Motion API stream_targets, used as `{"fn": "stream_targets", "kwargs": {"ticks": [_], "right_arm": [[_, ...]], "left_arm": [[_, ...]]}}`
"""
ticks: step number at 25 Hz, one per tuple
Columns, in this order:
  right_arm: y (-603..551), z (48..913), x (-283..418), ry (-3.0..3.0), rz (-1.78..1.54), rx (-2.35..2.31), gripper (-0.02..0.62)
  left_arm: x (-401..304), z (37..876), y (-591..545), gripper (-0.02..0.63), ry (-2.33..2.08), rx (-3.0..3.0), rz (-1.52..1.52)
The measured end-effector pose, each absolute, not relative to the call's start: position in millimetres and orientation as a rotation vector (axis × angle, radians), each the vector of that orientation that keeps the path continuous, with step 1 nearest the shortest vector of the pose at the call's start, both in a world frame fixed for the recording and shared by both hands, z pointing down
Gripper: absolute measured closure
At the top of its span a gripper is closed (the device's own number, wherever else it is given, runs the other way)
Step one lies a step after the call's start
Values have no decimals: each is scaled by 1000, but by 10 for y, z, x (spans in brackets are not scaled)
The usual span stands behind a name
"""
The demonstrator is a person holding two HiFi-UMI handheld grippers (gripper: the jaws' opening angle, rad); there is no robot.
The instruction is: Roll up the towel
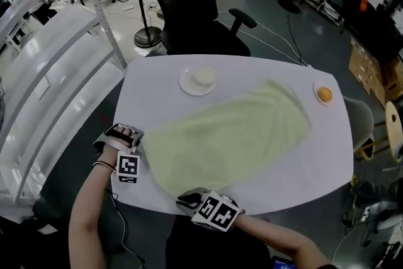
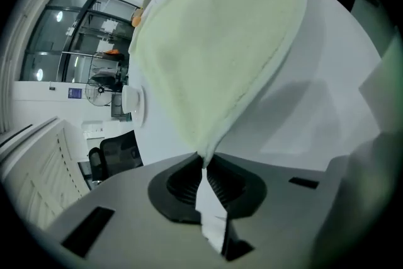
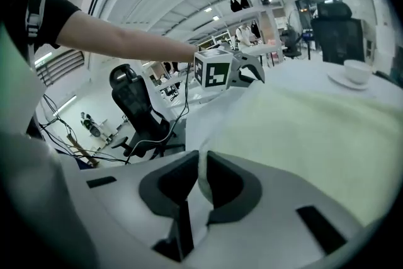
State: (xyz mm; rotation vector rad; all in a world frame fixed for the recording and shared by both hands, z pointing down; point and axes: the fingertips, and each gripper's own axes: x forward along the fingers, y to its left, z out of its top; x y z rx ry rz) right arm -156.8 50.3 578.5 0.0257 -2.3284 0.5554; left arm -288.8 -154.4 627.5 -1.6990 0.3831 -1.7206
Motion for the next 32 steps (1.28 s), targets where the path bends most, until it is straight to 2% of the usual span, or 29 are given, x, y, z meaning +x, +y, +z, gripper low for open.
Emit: {"fn": "stream_targets", "kwargs": {"ticks": [5,13,25,32], "right_arm": [[295,5673,-1442,-2355,629,21,541],[-674,5340,-937,-2386,643,104,538],[-1781,5725,-863,-2264,677,128,534],[-2224,6023,-696,-2209,738,328,523]], "left_arm": [[-2901,6347,-1581,571,353,-1698,-1742],[-2920,6433,-1574,571,380,-1739,-1802],[-2956,6483,-1618,569,456,-1796,-1895],[-2966,6458,-1642,569,593,-1897,-1929]]}}
